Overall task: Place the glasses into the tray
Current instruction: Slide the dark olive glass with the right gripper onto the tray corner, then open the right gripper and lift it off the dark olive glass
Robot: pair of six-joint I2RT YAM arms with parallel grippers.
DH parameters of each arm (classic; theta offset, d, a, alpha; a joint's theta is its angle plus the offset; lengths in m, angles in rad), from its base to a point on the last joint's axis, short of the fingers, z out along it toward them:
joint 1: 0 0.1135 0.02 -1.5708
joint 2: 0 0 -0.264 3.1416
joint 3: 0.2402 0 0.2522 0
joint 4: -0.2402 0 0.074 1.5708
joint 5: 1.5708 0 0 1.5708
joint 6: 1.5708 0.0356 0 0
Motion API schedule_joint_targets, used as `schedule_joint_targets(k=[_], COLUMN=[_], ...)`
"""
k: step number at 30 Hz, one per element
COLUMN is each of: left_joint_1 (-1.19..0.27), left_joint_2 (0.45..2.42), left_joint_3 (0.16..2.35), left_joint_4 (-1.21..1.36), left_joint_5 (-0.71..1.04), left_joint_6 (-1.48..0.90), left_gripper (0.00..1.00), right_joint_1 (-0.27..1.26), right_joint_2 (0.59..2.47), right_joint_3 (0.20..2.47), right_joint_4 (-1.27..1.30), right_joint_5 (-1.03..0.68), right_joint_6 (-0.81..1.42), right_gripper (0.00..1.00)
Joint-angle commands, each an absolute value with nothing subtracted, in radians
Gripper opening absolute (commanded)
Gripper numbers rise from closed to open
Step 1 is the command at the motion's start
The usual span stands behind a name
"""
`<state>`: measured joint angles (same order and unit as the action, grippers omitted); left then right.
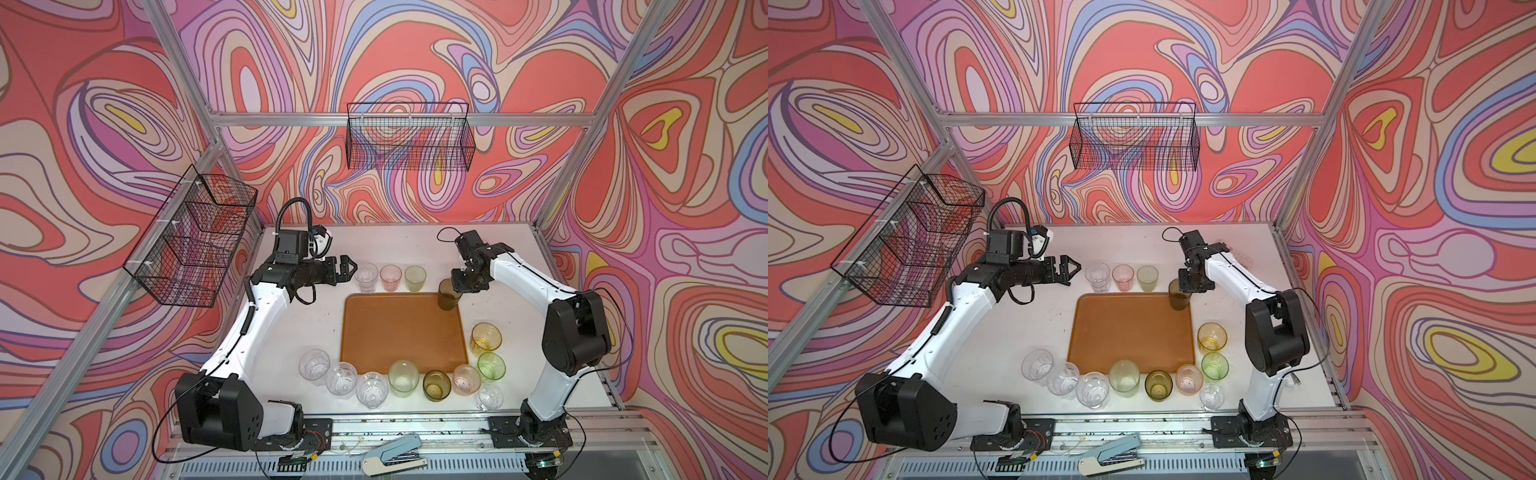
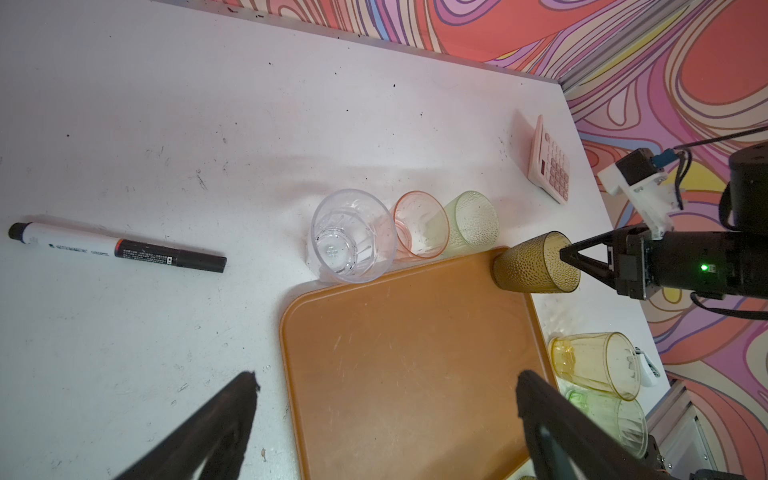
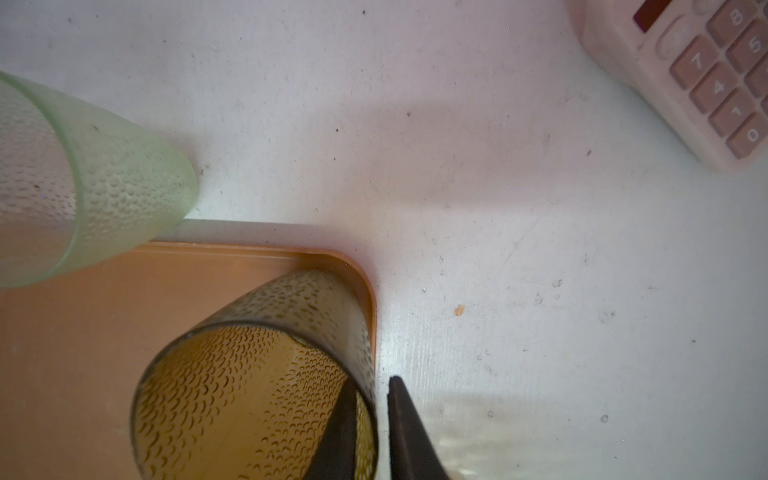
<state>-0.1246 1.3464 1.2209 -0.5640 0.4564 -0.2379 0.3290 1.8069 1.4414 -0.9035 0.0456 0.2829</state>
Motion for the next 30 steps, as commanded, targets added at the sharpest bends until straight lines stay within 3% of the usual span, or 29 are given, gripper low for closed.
schedule_joint_targets(k=[1, 11, 30], left_joint_1=[-0.123, -0.123, -0.123], left_joint_2=[1.344, 1.344, 1.345], left_joint_3=[1.207, 1.207, 1.207], left_joint_4=[-0.547, -0.548, -0.548], left_joint_5=[0.463, 0.465, 0.476], left_joint_6=[-0.239, -0.239, -0.244], left_gripper=[1.0, 1.0, 1.0], right_joint_1=[0.335, 0.335, 0.339], right_joint_2=[1.8, 1.747, 1.615], right_joint_3=[1.44, 1.48, 1.537], right_joint_4=[-0.894, -0.931, -1.113], right_joint_5=[0.064, 0.063, 0.08], right_joint_6=[0.289, 0.284, 0.284], right_gripper=[0.2, 0.34, 0.36])
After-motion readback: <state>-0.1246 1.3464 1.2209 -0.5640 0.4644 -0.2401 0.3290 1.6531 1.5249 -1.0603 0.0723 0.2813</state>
